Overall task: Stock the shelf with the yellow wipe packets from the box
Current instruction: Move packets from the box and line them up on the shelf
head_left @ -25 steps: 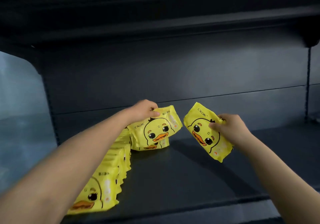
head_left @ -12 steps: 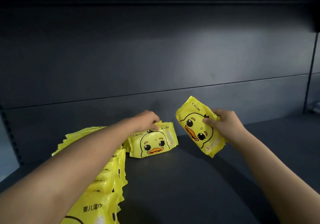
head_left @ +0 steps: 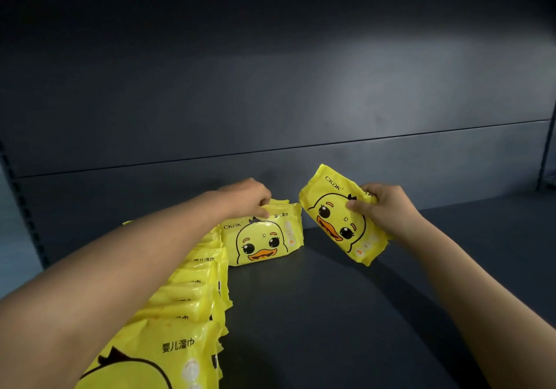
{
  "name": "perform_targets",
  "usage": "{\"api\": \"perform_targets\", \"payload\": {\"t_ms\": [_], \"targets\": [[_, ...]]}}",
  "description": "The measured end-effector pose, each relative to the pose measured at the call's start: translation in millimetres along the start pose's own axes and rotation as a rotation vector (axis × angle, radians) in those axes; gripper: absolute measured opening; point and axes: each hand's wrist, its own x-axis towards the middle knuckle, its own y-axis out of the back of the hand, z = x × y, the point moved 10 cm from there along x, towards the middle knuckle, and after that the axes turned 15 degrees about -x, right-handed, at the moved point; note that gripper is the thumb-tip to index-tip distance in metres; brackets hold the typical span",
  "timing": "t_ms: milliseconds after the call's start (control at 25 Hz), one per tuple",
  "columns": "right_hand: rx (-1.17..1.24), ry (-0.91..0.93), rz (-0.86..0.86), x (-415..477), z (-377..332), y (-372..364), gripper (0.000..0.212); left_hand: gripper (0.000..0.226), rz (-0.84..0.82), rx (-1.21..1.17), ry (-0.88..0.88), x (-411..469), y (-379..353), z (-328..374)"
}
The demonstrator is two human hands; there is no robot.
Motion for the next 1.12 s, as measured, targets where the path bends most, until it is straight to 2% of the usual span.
{"api": "perform_targets", "payload": {"t_ms": [120, 240, 440, 520, 640, 800, 1120], "targets": [[-0.007, 0.028, -0.046, -1.3, -11.4, -2.5, 0.009, 0.028, 0.062, -0.077, 0.035, -9.8, 24.3, -5.8], [-0.042, 0.115, -0.163, 2.5, -39.6, -12.5, 0.013, 0.023, 0.094, -0.055, 0.075, -28.3, 44.0, -22.0], [-0.396, 0.406, -0.433, 17.2, -107.3, -93.5, 0.028, 0.017, 0.141, 0.028, 0.149, -69.0, 67.0, -54.1], [-0.523, 0.475, -0.37, 21.3, -118.1, -128.0, 0.034, 0.017, 0.157, 0.031, 0.153, -82.7, 70.5, -58.3], [-0.584, 0.518, -0.129, 13.7, -118.2, -136.6, 0.05, 0.018, 0.176, 0.023, 0.133, -92.8, 68.8, -59.0], [-0.707, 0.511, -0.096, 2.7, -107.3, -139.2, 0.083, 0.016, 0.182, 0.016, 0.123, -95.0, 63.8, -62.1], [-0.87, 0.523, -0.034, -2.3, -118.5, -138.3, 0.076, 0.017, 0.211, 0.017, 0.141, -109.3, 66.0, -42.3]]}}
